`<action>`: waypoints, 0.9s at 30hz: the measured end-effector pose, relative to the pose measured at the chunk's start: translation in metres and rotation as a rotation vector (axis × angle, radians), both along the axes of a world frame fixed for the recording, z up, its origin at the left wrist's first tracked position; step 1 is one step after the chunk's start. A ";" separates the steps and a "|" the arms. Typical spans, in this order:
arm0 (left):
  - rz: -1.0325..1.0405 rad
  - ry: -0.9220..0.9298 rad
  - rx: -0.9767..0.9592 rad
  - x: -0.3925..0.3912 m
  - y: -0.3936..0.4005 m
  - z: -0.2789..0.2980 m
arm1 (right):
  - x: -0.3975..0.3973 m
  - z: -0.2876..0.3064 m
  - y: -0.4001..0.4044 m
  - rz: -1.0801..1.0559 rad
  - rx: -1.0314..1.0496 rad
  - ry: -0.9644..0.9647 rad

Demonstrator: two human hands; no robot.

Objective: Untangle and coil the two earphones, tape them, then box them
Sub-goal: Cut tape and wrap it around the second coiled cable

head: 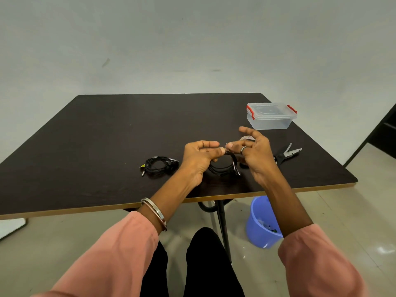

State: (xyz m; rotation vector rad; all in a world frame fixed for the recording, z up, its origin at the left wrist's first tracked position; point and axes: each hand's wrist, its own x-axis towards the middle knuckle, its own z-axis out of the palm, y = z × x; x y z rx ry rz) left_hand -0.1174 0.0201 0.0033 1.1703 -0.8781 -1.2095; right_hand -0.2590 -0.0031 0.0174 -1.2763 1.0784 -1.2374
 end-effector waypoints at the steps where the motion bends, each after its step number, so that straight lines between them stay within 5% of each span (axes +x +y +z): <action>1: 0.018 -0.004 0.009 0.000 0.000 0.000 | 0.001 0.000 -0.001 -0.008 -0.028 0.030; 8: 0.140 -0.091 0.038 -0.001 -0.002 -0.002 | 0.002 -0.009 0.003 -0.003 -0.358 0.304; 17: 0.196 0.060 0.137 -0.001 -0.004 -0.002 | -0.007 -0.021 0.005 0.087 -0.839 0.830; 23: 0.217 0.016 0.106 0.004 -0.002 -0.002 | -0.012 -0.017 0.008 -0.008 -0.642 0.377; 27: 0.217 -0.083 0.051 0.004 0.001 0.004 | -0.002 -0.010 0.001 -0.040 -0.544 0.484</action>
